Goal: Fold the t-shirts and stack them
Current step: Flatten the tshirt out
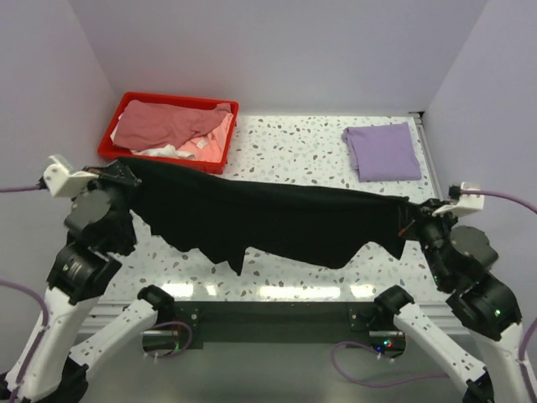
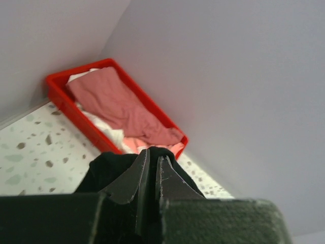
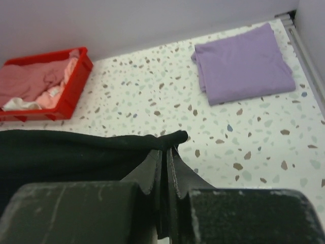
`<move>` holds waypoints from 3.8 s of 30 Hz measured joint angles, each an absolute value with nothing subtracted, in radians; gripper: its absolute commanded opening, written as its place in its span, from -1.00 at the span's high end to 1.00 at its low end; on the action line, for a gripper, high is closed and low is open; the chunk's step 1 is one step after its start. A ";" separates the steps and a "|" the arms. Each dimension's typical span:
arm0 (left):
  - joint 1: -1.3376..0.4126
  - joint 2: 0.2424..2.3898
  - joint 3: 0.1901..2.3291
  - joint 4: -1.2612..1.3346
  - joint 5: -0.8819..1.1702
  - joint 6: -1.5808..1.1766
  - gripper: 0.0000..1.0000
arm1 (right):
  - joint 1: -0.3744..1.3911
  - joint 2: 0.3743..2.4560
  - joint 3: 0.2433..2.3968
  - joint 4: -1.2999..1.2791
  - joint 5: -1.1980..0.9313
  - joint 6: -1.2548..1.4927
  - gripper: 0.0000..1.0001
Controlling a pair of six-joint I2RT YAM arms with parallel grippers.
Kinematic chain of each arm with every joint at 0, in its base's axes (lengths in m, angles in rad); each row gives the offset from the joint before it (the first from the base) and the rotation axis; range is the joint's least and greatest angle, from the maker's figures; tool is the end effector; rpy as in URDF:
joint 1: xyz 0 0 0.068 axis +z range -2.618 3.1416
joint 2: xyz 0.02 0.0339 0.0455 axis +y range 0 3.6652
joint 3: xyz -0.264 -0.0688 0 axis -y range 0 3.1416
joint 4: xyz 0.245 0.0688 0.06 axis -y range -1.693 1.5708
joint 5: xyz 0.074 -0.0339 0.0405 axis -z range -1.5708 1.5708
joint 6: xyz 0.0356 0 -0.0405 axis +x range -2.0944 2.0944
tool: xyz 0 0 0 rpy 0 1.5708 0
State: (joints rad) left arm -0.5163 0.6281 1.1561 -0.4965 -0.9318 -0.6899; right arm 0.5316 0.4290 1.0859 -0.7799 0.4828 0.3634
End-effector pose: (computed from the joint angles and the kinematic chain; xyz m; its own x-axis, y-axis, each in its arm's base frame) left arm 0.0863 -0.0161 0.4469 0.2778 -0.5942 -0.7548 -0.2936 0.6956 -0.6556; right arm 0.0446 0.0071 0.4075 -0.1173 0.2963 -0.9479 -0.0108 0.9540 0.2995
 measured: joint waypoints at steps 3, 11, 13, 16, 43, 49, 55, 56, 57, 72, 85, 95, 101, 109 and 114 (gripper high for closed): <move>-0.514 0.734 1.110 -0.521 -0.982 -0.731 1.00 | 0.532 0.460 0.995 -0.779 0.514 0.397 0.96; -0.421 1.067 0.974 -0.529 -0.954 -0.768 1.00 | 0.531 0.693 0.886 -0.733 0.595 0.413 0.95; -0.401 1.108 0.952 -0.503 -0.926 -0.764 1.00 | 0.531 0.742 0.871 -0.702 0.611 0.410 0.95; -0.363 1.159 0.939 -0.448 -0.880 -0.754 1.00 | 0.530 0.807 0.858 -0.653 0.623 0.403 0.95; -0.282 1.458 1.048 -0.304 -0.601 -0.632 -1.00 | 0.256 1.399 0.991 -0.379 0.507 0.335 -0.98; -0.342 1.235 1.007 -0.316 -0.468 -0.631 -1.00 | 0.256 1.306 0.982 -0.414 0.508 0.351 -0.98; -0.529 1.055 0.883 -0.371 -0.397 -0.672 -1.00 | 0.256 1.114 0.912 -0.420 0.505 0.357 -0.97; -0.553 1.031 0.843 -0.386 -0.379 -0.688 -1.00 | 0.256 1.090 0.903 -0.418 0.505 0.358 -0.98; -0.574 1.008 0.805 -0.412 -0.357 -0.701 -1.00 | 0.256 1.070 0.894 -0.417 0.505 0.358 -0.98; -0.704 0.946 0.508 -0.654 -0.183 -0.976 -0.72 | 0.256 1.079 0.874 -0.415 0.497 0.359 -0.98; -0.723 1.070 0.509 -0.661 -0.161 -0.986 -0.31 | 0.256 1.094 0.874 -0.415 0.499 0.359 -0.98; -0.734 1.201 0.562 -0.669 -0.186 -0.975 0.10 | 0.256 1.099 0.874 -0.415 0.506 0.359 -0.97; -0.740 1.256 0.593 -0.670 -0.205 -0.967 0.39 | 0.256 1.099 0.874 -0.415 0.506 0.359 -0.98; -0.742 1.298 0.612 -0.673 -0.239 -0.966 0.73 | 0.256 1.098 0.861 -0.415 0.506 0.359 -0.98; -0.742 1.318 0.626 -0.676 -0.247 -0.968 0.89 | 0.256 1.098 0.860 -0.415 0.506 0.359 -0.98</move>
State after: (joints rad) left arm -0.7422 1.3182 0.6258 -0.6762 -0.2470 -0.9684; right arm 0.2558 1.0985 0.8600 -0.4152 0.5064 0.3588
